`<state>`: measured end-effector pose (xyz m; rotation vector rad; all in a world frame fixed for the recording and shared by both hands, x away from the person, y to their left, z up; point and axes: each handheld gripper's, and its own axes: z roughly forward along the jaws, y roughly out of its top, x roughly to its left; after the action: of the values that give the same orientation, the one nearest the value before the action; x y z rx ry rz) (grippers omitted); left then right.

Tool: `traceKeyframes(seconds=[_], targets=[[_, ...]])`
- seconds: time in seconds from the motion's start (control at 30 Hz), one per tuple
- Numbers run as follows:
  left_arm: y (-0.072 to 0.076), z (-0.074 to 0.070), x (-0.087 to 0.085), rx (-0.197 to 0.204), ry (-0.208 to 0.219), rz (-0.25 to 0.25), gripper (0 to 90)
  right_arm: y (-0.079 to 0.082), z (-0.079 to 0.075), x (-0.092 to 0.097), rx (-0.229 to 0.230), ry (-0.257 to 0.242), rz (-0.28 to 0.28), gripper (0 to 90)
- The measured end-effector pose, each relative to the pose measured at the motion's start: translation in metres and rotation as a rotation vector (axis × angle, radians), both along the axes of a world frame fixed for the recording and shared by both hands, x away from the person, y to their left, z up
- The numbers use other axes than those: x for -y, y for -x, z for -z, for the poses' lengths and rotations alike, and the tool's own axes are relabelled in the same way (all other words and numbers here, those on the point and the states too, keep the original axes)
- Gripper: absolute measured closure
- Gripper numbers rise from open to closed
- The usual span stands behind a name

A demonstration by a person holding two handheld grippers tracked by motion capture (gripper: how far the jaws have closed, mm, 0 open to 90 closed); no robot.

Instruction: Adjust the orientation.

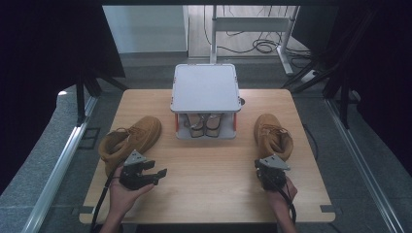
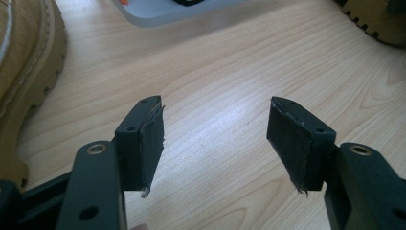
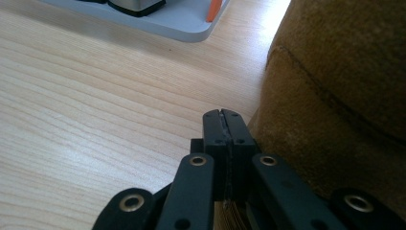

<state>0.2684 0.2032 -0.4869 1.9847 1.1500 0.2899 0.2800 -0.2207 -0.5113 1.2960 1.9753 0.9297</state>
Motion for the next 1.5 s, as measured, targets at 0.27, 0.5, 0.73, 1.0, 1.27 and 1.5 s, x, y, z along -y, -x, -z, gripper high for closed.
traceKeyframes(seconds=[0.27,0.5,0.73,1.0,1.27,1.5], targets=[[-0.001,0.003,-0.001,-0.029,-0.014,-0.009,37.1,0.007,-0.001,0.006,0.008,-0.016,-0.009,89.9],[-0.001,0.004,-0.001,-0.035,-0.012,-0.006,37.2,0.012,-0.001,0.017,0.009,-0.024,0.006,90.0],[-0.002,0.006,0.0,-0.044,-0.017,-0.003,37.1,0.015,-0.001,0.028,0.011,-0.04,0.013,90.0],[-0.002,0.008,-0.001,-0.049,-0.023,-0.004,37.1,0.019,-0.001,0.042,0.018,-0.03,0.045,90.0],[-0.003,0.008,-0.003,-0.05,-0.027,-0.012,37.1,0.018,-0.001,0.06,0.015,-0.054,0.083,90.0],[-0.003,0.01,-0.002,-0.057,-0.025,-0.01,37.1,0.018,-0.001,0.076,0.02,-0.071,0.106,90.0]])
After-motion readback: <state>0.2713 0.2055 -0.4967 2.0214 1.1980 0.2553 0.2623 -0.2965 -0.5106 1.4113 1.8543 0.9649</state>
